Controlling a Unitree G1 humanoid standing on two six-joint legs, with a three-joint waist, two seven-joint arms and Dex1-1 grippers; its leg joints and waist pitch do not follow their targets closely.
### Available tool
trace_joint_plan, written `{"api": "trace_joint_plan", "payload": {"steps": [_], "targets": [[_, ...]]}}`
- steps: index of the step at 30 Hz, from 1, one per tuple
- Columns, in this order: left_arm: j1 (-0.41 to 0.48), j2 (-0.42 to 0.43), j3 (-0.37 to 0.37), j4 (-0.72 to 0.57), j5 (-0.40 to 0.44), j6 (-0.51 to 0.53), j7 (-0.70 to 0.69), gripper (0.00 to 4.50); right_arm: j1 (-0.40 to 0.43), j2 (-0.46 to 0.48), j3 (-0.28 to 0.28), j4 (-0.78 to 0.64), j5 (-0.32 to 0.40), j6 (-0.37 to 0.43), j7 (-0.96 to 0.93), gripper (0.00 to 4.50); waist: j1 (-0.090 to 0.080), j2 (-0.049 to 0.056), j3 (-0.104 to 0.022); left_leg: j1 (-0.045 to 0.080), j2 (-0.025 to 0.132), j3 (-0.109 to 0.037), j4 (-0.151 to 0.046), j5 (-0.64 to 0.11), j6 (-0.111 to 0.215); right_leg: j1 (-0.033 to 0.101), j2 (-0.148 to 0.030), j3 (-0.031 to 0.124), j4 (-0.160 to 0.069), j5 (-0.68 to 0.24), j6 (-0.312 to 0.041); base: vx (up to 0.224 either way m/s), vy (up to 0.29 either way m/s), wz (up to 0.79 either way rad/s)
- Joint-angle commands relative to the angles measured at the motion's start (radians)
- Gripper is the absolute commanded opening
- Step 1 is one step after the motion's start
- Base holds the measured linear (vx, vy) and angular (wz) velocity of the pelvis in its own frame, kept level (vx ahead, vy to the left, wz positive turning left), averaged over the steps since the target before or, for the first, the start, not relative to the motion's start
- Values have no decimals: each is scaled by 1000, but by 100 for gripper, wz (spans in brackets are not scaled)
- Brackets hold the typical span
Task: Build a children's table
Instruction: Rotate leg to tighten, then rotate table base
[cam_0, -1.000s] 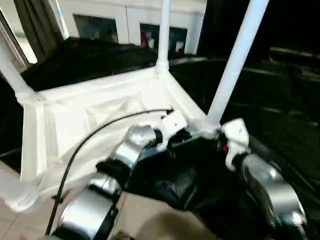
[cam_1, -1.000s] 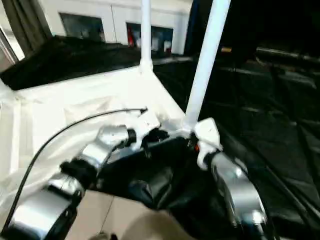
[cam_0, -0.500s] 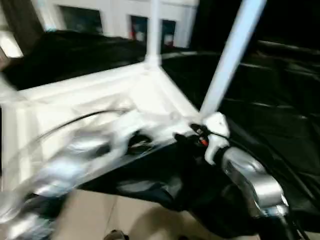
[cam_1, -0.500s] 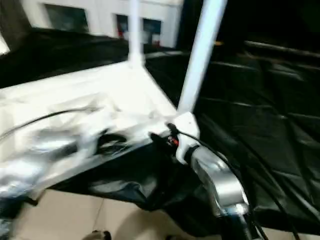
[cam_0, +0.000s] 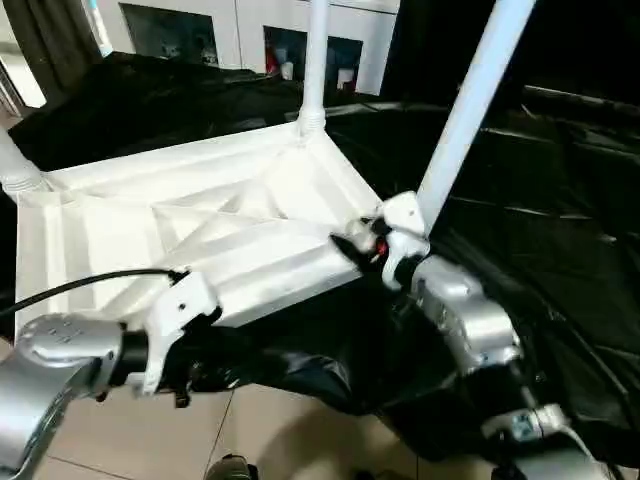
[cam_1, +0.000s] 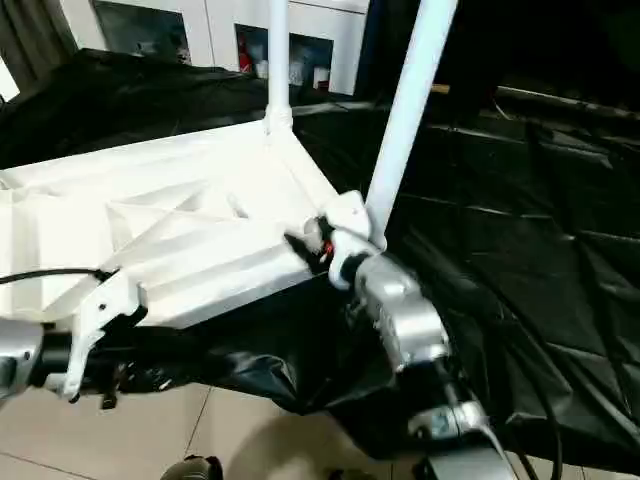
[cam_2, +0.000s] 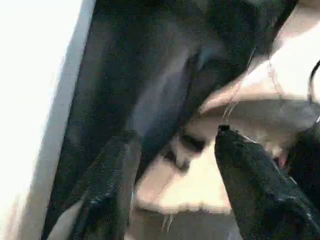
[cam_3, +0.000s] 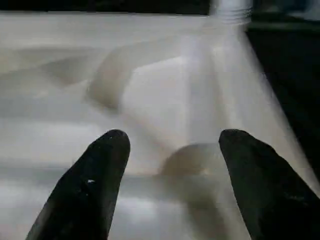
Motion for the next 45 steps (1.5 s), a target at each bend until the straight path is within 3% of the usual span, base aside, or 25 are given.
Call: {"api": "trace_joint_plan", "payload": {"steps": [1, 3, 6, 7, 8, 9, 11, 16, 18, 21, 25, 28, 30, 31, 35, 36, 38, 40, 41, 44, 45], "targets": [[28, 22, 0, -33, 23, 30, 33, 308, -37, 10, -63, 65, 27, -37, -68, 320, 1, 13, -50, 21, 11, -5, -69, -253, -30, 35, -30, 36, -65, -197, -147, 0, 0, 0], [58, 38, -6, -43, 43, 39, 65, 336, -64, 20, -98, 110, 42, -59, -112, 320, -1, 17, -51, 22, 11, -6, -68, -239, -32, 34, -25, 33, -62, -171, -149, 0, 0, 0], [65, 44, -8, -46, 50, 42, 75, 361, -71, 22, -105, 123, 43, -66, -121, 320, 2, 19, -53, 24, 8, -3, -63, -209, -28, 34, -18, 31, -55, -96, -155, 0, 0, 0], [89, 61, 0, -36, 102, 42, 124, 361, -95, 14, -125, 160, 39, -91, -164, 320, 2, 23, -55, 22, 8, -4, -62, -196, -31, 36, -17, 30, -51, -65, -157, 0, 0, 0], [100, 68, 9, -31, 125, 40, 149, 376, -108, 8, -135, 180, 36, -104, -186, 320, -1, 19, -55, 17, 7, -6, -62, -195, -33, 40, -18, 29, -49, -58, -158, 0, 0, 0], [114, 74, 32, -23, 153, 27, 180, 388, -126, -2, -153, 207, 37, -121, -219, 320, 1, 24, -56, 20, 6, -5, -61, -203, -34, 39, -19, 29, -50, -65, -156, 0, 0, 0], [120, 78, 51, -20, 161, 16, 195, 400, -140, -8, -167, 230, 39, -135, -236, 320, 4, 22, -53, 26, 7, -1, -59, -236, -32, 33, -20, 32, -57, -105, -156, 0, 0, 0], [125, 70, 130, -73, 88, 43, 193, 443, -193, -52, -220, 346, 45, -195, -278, 320, 17, 24, -52, 31, 7, -3, -60, -286, -45, 27, -20, 31, -60, -170, -153, 0, 0, 0], [128, 66, 155, -96, 53, 51, 172, 448, -215, -78, -232, 388, 49, -217, -291, 320, 20, 26, -54, 32, 7, -2, -58, -283, -48, 27, -19, 31, -57, -151, -160, 0, 0, 0], [142, 74, 179, -107, 30, 55, 149, 448, -235, -110, -245, 428, 52, -238, -301, 320, 23, 23, -59, 19, 3, -4, -53, -227, -39, 38, -18, 27, -46, -84, -165, 0, 0, 0], [165, 80, 206, -99, 14, 34, 127, 448, -251, -144, -261, 466, 51, -253, -313, 320, 22, 22, -61, 18, 1, -1, -48, -204, -23, 38, -16, 27, -45, -52, -171, 0, 0, 0], [226, 91, 250, -92, -1, 25, 118, 448, -270, -185, -280, 531, 45, -286, -326, 320, 23, 21, -60, 17, 2, 0, -46, -221, -14, 38, -16, 27, -48, -72, -175, 0, 0, 0], [358, 104, 318, -126, -6, 27, 94, 448, -273, -216, -291, 568, 47, -308, -323, 320, 23, 15, -58, 13, 4, -2, -48, -231, -8, 40, -19, 26, -51, -99, -168, 0, 0, 0], [415, 93, 361, -149, -19, 30, 79, 448, -272, -223, -292, 578, 49, -315, -313, 320, 21, 15, -58, 13, 5, -2, -49, -234, -2, 40, -17, 25, -53, -108, -163, 0, 0, 0], [494, 22, 468, -164, -46, -42, 51, 448, -260, -222, -268, 576, 42, -338, -231, 320, 20, 11, -52, 12, 7, -2, -51, -278, 14, 35, -18, 26, -63, -155, -169, 0, 0, 0], [509, -18, 519, -154, -57, -99, 55, 448, -254, -216, -258, 573, 41, -349, -196, 320, 14, -2, -50, 5, 7, -4, -52, -292, 21, 39, -21, 27, -66, -183, -164, 0, 0, 0], [495, -71, 568, -139, -81, -136, 75, 448, -240, -206, -245, 560, 41, -356, -155, 320, 14, 3, -50, 9, 9, -5, -53, -304, 20, 37, -23, 28, -69, -207, -156, 0, 0, 0], [459, -119, 597, -122, -115, -179, 103, 448, -216, -196, -229, 533, 36, -371, -129, 320, 10, -7, -52, 9, 9, -4, -52, -300, 25, 37, -20, 28, -66, -206, -157, 0, 0, 0], [439, -144, 607, -114, -137, -212, 119, 448, -199, -190, -223, 514, 32, -383, -124, 320, 11, -5, -53, 11, 10, -4, -51, -286, 30, 35, -22, 31, -65, -190, -157, 0, 0, 0], [404, -200, 607, -106, -191, -256, 147, 448, -152, -172, -226, 457, 46, -385, -119, 320, 12, -6, -60, 14, 12, -2, -48, -249, 32, 37, -18, 30, -56, -127, -166, 0, 0, 0], [394, -246, 588, -104, -208, -280, 152, 448, -79, -154, -212, 356, 54, -379, -104, 320, 12, -5, -61, 14, 11, -3, -48, -245, 33, 37, -17, 29, -53, -118, -170, 0, 0, 0]]}}
